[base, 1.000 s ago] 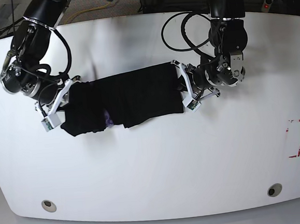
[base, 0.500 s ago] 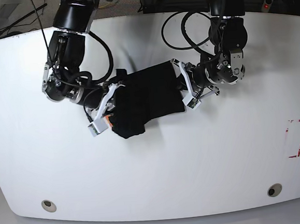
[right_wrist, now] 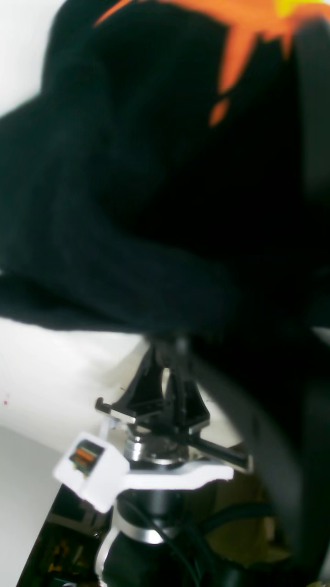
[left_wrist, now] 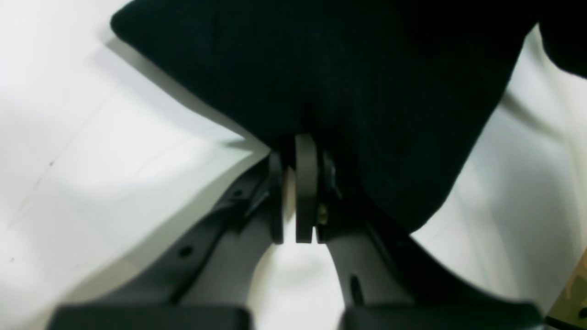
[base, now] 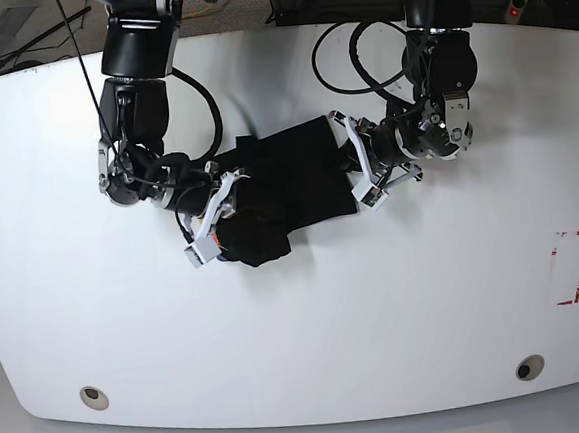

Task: Fold the T-shirt properly
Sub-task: 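Fold the strip in half, bringing the right gripper's end over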

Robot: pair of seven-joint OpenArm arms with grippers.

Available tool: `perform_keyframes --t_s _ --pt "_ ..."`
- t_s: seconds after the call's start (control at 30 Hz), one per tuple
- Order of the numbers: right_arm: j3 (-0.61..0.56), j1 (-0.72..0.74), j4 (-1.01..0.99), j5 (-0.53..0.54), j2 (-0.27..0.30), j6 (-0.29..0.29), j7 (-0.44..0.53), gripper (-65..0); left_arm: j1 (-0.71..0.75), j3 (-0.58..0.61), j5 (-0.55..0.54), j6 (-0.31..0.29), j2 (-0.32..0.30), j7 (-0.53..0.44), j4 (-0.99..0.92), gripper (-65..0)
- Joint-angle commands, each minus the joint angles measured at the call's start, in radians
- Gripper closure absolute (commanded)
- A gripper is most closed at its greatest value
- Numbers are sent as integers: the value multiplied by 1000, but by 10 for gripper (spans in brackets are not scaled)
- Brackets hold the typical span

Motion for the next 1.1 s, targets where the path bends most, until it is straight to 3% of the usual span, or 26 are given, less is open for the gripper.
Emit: perform_keyframes --t_s 0.0,0.1,0.2,0.37,0.53,0.8,1.07 --pt "-46 28 4 36 19 10 66 -266 -4 2 27 -1 -2 35 6 -17" --pt "-132 30 10 36 50 2 112 -455 -4 2 25 -1 -2 35 6 -17" --pt "-216 41 33 36 77 -93 135 -515 -4 2 25 -1 -2 34 6 -17" --pt "-336 42 110 36 120 -222 162 -517 -8 2 25 -1 -2 34 6 -17" --pt "-336 37 174 36 130 -225 163 -517 -10 1 24 -1 -2 34 45 -17" --pt "-337 7 254 37 191 -225 162 -517 7 -3 22 -1 -2 37 204 -17" --pt "-337 -72 253 37 234 -225 168 -517 96 -44 24 -1 -52 37 367 -17"
